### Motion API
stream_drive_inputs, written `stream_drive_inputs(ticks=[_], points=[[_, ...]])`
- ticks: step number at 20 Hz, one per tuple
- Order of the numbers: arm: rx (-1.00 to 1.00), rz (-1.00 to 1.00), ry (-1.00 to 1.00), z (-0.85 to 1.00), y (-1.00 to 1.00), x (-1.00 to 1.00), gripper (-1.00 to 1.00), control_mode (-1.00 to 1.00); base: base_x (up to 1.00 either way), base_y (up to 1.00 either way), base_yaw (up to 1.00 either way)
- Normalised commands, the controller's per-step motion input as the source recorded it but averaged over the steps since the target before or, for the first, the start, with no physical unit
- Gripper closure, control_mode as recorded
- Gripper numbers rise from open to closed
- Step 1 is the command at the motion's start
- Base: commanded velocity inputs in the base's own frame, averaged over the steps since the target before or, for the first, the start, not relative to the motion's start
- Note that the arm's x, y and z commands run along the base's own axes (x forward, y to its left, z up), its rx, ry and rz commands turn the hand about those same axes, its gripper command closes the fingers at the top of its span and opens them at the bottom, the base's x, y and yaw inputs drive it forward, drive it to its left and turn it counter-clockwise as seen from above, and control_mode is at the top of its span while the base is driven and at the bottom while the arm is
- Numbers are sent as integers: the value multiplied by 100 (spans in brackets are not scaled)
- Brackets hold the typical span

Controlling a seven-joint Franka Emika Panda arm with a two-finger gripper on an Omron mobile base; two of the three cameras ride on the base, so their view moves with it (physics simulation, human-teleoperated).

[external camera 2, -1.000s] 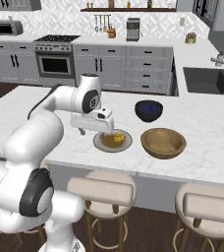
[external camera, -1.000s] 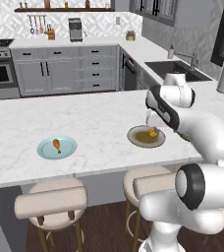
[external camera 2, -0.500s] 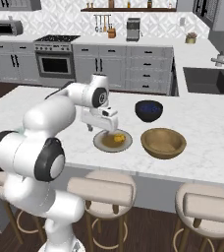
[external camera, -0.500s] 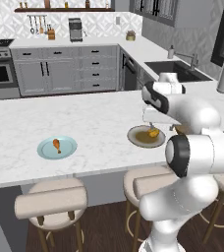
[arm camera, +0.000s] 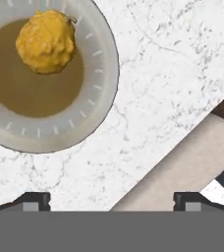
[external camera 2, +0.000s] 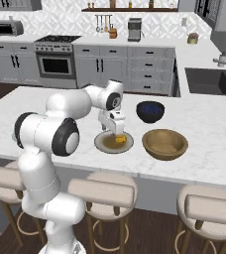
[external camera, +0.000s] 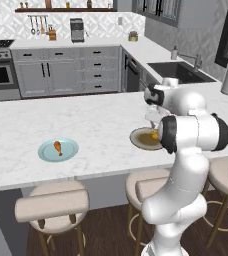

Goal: Pick the chicken drumstick and squash from their plates and place them in the bowl. Then put the bowl in the fridge.

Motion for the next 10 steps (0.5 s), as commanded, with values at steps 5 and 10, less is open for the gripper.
stream_drive_inputs(ticks=[5,10], points=[[4,-50,1,-26,-14,40,-100,-100,0,0,0],[1,-29,3,-20,-44,15,-100,-100,0,0,0]])
